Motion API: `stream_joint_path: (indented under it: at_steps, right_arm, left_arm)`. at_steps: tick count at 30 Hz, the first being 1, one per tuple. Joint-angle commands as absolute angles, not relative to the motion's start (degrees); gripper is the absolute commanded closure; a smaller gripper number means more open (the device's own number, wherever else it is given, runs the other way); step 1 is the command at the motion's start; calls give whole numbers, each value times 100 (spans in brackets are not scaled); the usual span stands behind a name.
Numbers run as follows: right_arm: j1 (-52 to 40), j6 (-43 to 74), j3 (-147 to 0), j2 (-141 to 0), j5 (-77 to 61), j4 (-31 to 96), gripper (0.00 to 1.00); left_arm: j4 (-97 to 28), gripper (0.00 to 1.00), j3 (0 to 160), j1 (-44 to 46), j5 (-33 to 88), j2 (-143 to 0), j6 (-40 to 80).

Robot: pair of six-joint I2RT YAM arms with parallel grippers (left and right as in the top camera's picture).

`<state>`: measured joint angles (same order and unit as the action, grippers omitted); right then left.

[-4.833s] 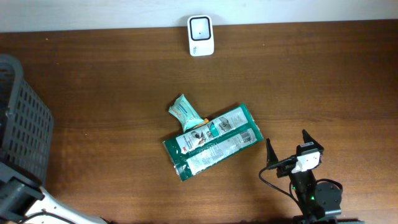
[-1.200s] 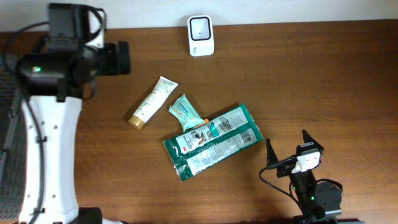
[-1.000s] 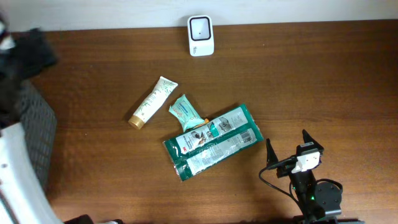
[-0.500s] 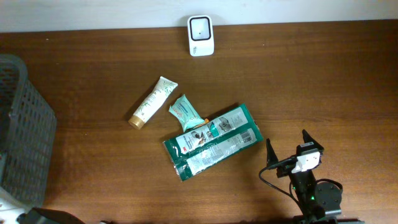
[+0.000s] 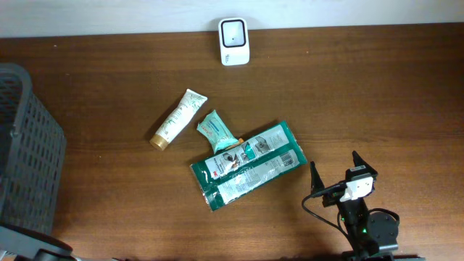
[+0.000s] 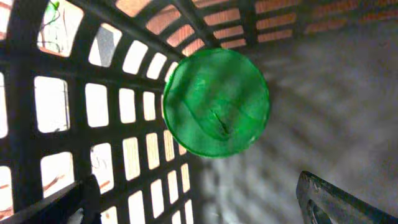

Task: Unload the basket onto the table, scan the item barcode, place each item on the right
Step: 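Grasp green-lidded jar in basket with left gripper, place on table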

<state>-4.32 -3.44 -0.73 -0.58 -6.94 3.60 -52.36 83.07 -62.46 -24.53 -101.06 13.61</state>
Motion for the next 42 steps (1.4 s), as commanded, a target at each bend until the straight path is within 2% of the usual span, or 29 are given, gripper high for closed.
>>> stream_joint_path:
  at_steps: [1, 7, 14, 15, 17, 20, 22, 35, 39, 42]
  right_arm:
    - [-410, -362, -32, -19, -687, 362, 2]
    - [-410, -362, -32, -19, -687, 362, 2]
    - [-410, -362, -32, -19, -687, 362, 2]
    - [-410, -362, -32, -19, -687, 362, 2]
    - [-410, -362, -32, -19, -687, 362, 2]
    - [-410, -362, -32, -19, -687, 362, 2]
    - [-410, -362, -32, -19, -687, 362, 2]
    - [-410, -362, -32, -19, -687, 362, 1]
    - [-410, -362, -32, -19, -687, 362, 2]
    - [-410, -362, -32, -19, -687, 362, 2]
  left_arm:
    - [-5140, 2, 8254, -6335, -2731, -10333, 1492]
    - [-4480, 2, 8254, -6335, -2899, -10781, 1313]
    - [-4429, 2, 8254, -6333, -2873, -11113, 1310]
    - [-4410, 2, 8254, -6329, -2797, -11113, 1245]
    - [-4250, 7, 8254, -6326, -1868, -11113, 567]
    - [-4108, 8, 8254, -6263, -1496, -11113, 198]
    - [-3994, 9, 8254, -6095, -1109, -11113, -97]
    - [-4248, 9, 8254, -4812, -1114, -11113, -429]
    - [-4193, 7, 8254, -4740, -1118, -11113, -484]
    - [-3955, 2, 8254, -4740, -1111, -11179, -484]
